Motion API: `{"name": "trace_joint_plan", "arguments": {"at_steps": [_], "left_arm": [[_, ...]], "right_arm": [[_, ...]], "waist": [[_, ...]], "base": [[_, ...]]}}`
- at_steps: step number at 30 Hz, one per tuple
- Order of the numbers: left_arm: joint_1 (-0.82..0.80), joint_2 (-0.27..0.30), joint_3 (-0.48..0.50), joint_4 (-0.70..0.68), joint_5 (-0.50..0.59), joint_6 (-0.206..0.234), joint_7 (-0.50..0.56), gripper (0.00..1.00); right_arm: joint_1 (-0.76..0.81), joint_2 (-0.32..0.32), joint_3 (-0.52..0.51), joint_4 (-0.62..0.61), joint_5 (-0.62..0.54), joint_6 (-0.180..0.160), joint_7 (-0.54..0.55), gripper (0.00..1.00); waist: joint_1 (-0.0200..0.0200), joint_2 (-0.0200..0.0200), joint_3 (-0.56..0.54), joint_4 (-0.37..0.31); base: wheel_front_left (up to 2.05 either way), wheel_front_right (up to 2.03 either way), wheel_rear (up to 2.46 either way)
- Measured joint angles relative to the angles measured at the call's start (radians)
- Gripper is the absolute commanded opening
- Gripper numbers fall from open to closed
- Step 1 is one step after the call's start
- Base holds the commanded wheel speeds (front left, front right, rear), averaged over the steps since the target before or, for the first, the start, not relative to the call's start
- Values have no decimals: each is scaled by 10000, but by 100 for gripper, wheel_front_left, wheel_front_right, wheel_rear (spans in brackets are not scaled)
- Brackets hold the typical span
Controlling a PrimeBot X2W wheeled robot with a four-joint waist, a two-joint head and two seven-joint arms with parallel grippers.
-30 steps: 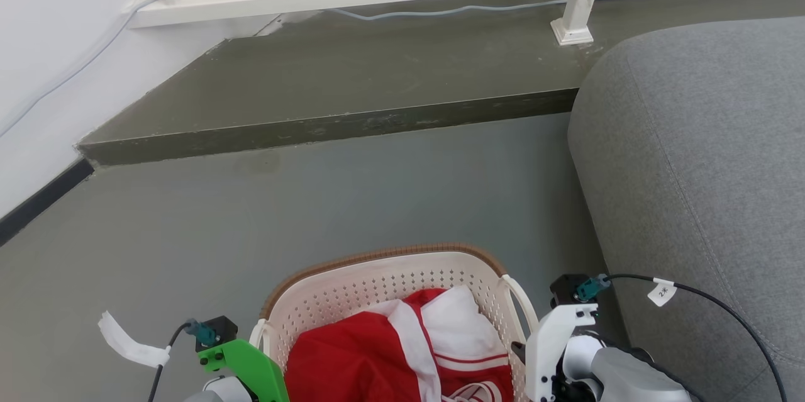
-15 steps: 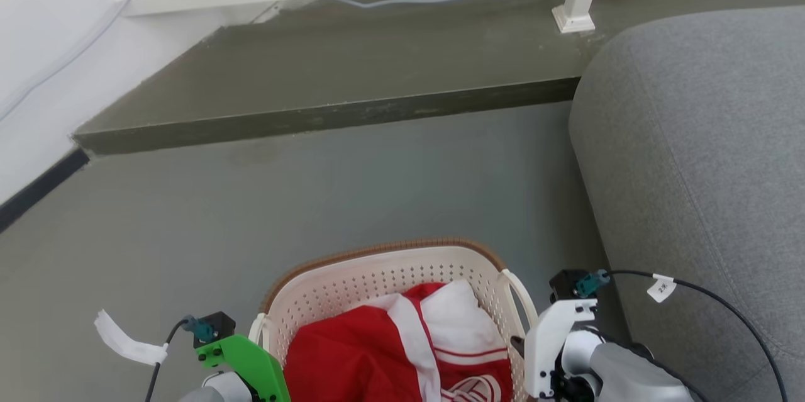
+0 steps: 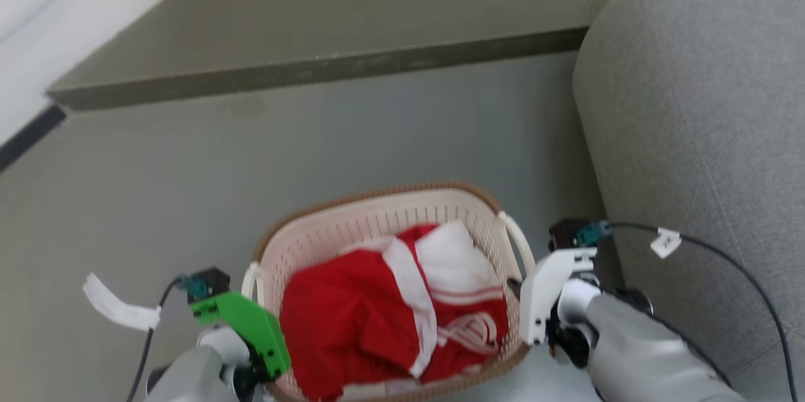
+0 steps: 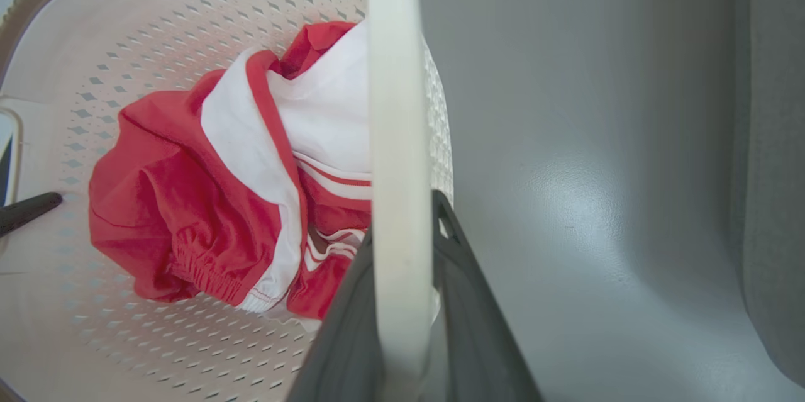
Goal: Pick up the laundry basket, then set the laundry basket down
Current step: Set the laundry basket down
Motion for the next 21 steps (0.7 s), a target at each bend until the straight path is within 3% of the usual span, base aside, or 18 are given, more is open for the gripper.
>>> {"name": "trace_joint_plan", "arguments": {"at_steps": [21], "left_arm": [[-1890,199,-92,-500,261,113,-995,0]], "right_arm": [[-2187,-77,-194,-230,-77,-426,-872,0]], "waist": [[2,0,2691,-171]], "base": [[0,0,0]]}}
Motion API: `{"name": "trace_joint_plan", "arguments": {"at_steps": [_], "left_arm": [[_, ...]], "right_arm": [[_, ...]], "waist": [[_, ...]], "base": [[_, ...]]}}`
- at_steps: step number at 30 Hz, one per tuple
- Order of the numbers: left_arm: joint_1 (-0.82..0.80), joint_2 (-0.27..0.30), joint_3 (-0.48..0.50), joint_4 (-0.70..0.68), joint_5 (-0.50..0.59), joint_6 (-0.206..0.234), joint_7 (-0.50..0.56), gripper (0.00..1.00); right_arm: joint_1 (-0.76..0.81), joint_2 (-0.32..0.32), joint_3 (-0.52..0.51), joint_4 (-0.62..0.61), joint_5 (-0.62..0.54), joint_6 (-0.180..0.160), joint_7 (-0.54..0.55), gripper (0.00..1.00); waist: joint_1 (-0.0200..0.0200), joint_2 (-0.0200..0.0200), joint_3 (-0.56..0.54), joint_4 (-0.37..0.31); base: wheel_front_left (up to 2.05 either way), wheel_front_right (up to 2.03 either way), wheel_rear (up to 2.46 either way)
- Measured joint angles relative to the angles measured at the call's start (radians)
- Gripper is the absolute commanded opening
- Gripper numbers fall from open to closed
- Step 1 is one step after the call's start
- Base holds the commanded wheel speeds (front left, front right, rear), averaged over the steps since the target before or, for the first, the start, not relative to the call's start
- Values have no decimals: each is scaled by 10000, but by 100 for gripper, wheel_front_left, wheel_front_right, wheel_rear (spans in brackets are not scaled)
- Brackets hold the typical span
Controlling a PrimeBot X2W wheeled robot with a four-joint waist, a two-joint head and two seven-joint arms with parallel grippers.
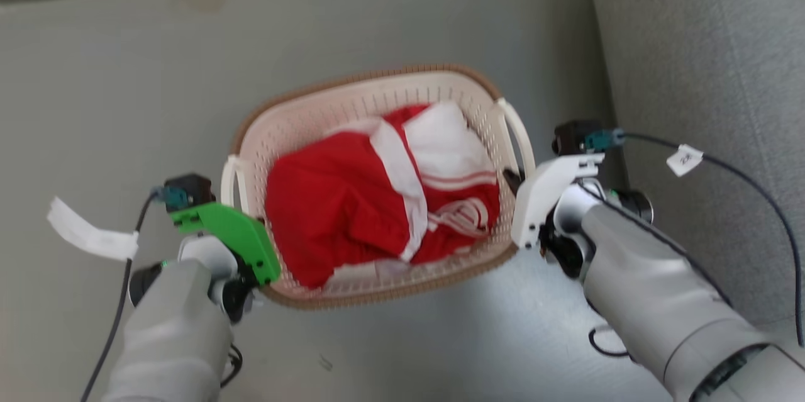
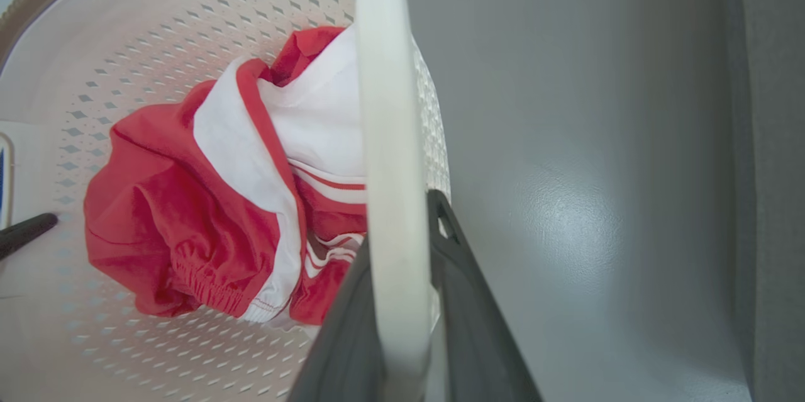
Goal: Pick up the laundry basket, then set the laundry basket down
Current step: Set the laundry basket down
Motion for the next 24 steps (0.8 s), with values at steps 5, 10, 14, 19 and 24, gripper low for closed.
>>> {"name": "trace_joint_plan", "arguments": {"at_steps": [5,10,14,19,24], "left_arm": [[-493,50,13,-128,19,0,-150,0],[-1046,182,19,-244,79,0,-291,0],[-1513,267,23,-330,157,0,-426,0],[-2071,368,8,-468,255,0,-573,0],[-2454,443,-63,-546,422,0,-686,0]], "right_arm": [[-523,0,-159,-8,15,-90,-188,0],[-1102,2,-244,-15,13,-104,-391,0],[-1558,4,-303,-54,13,-180,-552,0],[-2102,4,-362,-75,12,-198,-754,0],[-2478,4,-506,-88,13,-268,-924,0]], "waist": [[0,0,645,-36],[0,0,1297,-73],[1,0,1820,-106],[0,0,2474,-147],[0,0,2993,-177]], "base": [[0,0,0],[0,0,0],[0,0,0],[0,0,0],[0,0,0]]}}
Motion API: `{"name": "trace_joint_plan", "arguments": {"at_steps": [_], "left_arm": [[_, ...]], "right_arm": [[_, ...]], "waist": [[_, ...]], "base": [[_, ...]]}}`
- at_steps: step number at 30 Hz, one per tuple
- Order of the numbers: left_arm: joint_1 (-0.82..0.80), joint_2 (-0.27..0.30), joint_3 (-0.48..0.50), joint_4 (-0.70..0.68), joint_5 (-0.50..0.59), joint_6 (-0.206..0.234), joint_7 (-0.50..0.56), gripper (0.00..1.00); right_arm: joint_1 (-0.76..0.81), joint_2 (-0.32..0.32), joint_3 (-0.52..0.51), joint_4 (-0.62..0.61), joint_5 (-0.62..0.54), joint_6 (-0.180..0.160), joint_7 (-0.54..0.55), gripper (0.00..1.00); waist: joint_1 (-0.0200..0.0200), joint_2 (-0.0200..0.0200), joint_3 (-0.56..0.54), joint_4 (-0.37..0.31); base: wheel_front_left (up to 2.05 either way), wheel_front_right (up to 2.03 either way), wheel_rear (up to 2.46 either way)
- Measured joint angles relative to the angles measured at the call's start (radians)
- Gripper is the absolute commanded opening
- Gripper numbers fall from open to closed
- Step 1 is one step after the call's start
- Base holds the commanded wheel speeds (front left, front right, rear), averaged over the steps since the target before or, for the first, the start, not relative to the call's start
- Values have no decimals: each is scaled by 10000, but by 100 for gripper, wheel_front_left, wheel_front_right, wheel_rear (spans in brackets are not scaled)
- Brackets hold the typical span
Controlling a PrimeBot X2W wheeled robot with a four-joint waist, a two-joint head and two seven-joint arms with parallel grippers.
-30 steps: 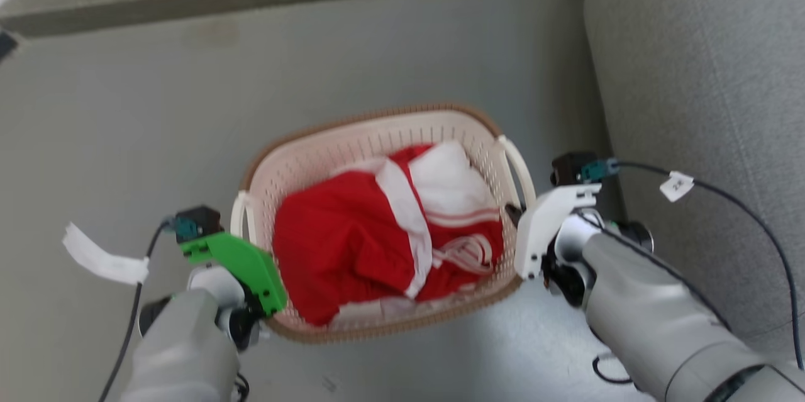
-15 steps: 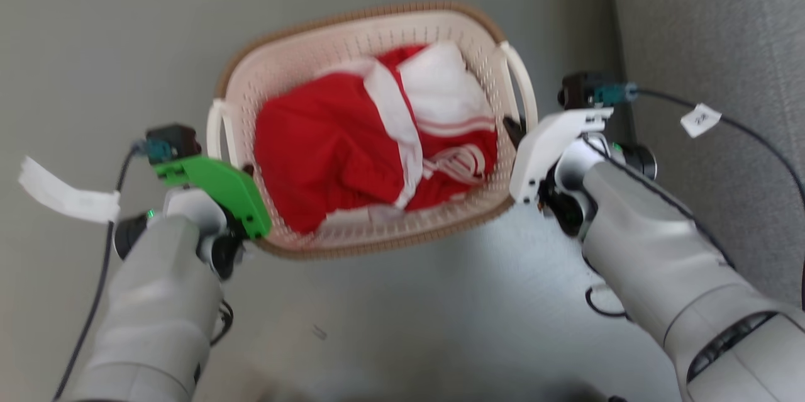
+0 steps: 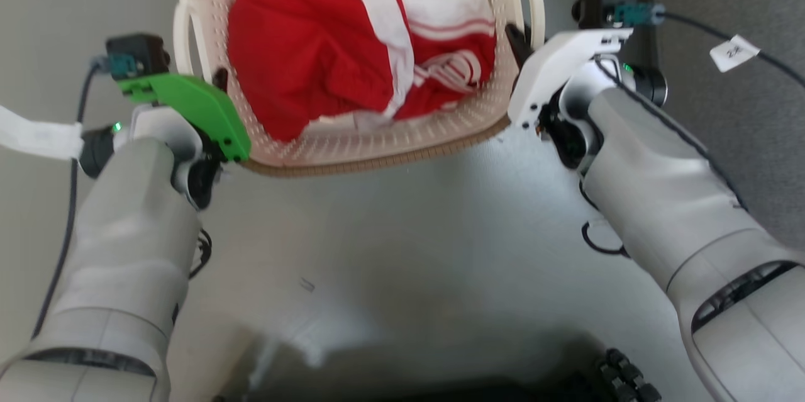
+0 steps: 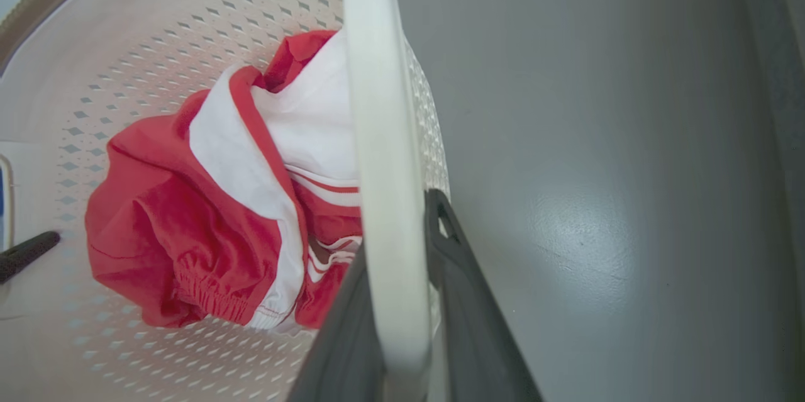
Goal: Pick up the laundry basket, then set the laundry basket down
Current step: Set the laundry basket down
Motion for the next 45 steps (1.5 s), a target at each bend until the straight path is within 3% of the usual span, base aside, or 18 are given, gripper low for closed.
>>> {"name": "trace_joint_plan", "arguments": {"at_steps": [24,45], "left_arm": [[-1824,102,-119,-21,274,-25,-779,0],[-2370,2,-125,374,274,-159,-1225,0]], "right_arm": [[-1757,-134,-163,182,-33,-94,-663,0],[-2261,-140,-86,552,-184,17,-989,0]], "waist": [[-1,0,2903,101],[-2,0,3141,217]], "base": [[0,0,0],[0,0,0]]}}
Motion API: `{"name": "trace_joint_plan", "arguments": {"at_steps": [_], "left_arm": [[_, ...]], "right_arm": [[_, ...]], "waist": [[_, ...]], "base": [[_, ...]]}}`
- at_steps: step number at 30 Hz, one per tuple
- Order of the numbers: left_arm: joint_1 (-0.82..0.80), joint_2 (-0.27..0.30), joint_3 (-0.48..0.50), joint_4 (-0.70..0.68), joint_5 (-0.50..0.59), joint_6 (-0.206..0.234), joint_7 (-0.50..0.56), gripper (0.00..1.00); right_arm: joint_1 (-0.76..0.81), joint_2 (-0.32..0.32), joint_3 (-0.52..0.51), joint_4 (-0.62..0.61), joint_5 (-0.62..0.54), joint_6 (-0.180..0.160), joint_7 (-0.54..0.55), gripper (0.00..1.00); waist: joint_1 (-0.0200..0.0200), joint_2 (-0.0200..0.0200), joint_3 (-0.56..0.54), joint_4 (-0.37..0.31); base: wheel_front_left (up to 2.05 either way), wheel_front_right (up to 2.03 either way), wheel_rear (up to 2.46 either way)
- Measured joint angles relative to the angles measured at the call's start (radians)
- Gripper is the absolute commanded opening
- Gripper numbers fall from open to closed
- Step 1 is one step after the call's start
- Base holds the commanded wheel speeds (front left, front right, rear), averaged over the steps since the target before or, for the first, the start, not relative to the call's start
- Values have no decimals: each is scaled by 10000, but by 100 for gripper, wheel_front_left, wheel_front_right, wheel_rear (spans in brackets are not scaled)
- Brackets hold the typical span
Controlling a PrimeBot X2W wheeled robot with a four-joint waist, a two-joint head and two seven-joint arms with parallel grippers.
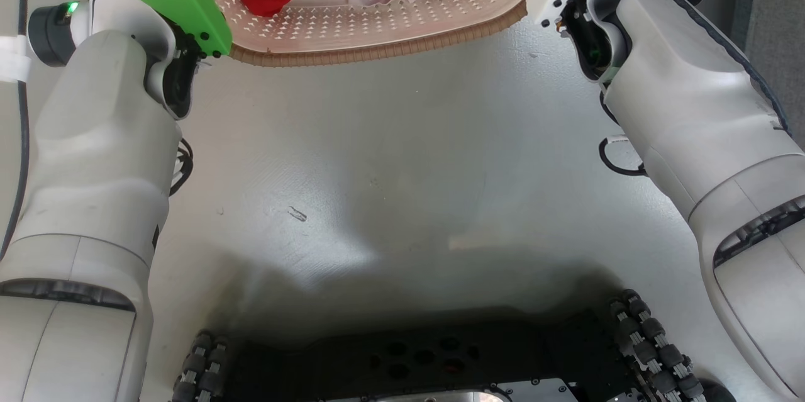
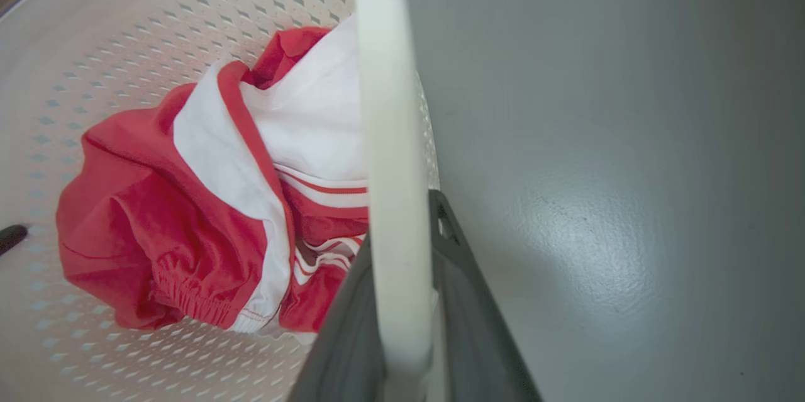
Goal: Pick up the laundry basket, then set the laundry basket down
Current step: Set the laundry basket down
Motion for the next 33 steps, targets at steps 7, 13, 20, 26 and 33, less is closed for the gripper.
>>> {"name": "trace_joint_plan", "arguments": {"at_steps": [7,13,20,26,33], "left_arm": [[-32,-19,-44,309,0,-77,-69,48],[-30,117,-46,581,0,-77,-69,100],[-30,148,-40,663,-2,-77,-86,100],[-25,130,-25,763,-21,-90,-251,100],[-21,113,-31,840,-105,-176,-255,100]], "right_arm": [[0,17,102,165,-13,102,-42,0],[-15,-245,146,244,-13,368,-71,100],[-27,-307,176,242,10,646,-71,100],[-1,-324,242,217,100,825,-73,100],[142,-374,387,-46,311,963,-71,100]], "waist": [[0,0,-72,24],[1,0,-150,47],[0,0,-226,67],[1,0,-367,88],[0,0,-630,94]], "base": [[0,0,0],[0,0,0],[0,0,0],[0,0,0],[0,0,0]]}}
